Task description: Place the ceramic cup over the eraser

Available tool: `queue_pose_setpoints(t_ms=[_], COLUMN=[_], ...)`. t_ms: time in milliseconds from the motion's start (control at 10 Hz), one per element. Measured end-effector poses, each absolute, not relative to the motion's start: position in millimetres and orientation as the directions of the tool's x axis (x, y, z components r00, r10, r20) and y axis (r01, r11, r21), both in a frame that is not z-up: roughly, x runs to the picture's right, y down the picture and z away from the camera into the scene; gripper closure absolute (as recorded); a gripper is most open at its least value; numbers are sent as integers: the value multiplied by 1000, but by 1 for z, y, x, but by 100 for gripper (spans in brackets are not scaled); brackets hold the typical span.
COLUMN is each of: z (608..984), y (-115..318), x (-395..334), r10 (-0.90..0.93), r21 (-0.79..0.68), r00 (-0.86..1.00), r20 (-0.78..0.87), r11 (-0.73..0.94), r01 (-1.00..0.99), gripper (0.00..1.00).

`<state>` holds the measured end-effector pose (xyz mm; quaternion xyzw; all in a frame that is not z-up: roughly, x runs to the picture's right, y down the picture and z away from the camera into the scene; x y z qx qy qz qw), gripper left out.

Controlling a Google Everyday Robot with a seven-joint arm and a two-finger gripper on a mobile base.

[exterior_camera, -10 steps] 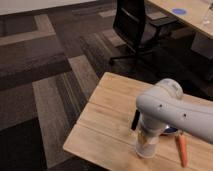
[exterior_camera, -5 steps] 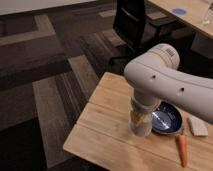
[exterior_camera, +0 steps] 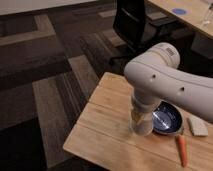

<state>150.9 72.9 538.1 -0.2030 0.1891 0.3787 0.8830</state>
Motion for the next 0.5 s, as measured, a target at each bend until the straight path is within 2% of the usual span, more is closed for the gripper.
queue_pose_setpoints(t_ms=[200,500], z=[538,557], y=[61,61], x=[149,153], r10=[581,577], r21=[-207,-245], r00=[663,675], r20=[-472,-460], r11=[657,648], r01=[-724,-721], gripper=[100,100])
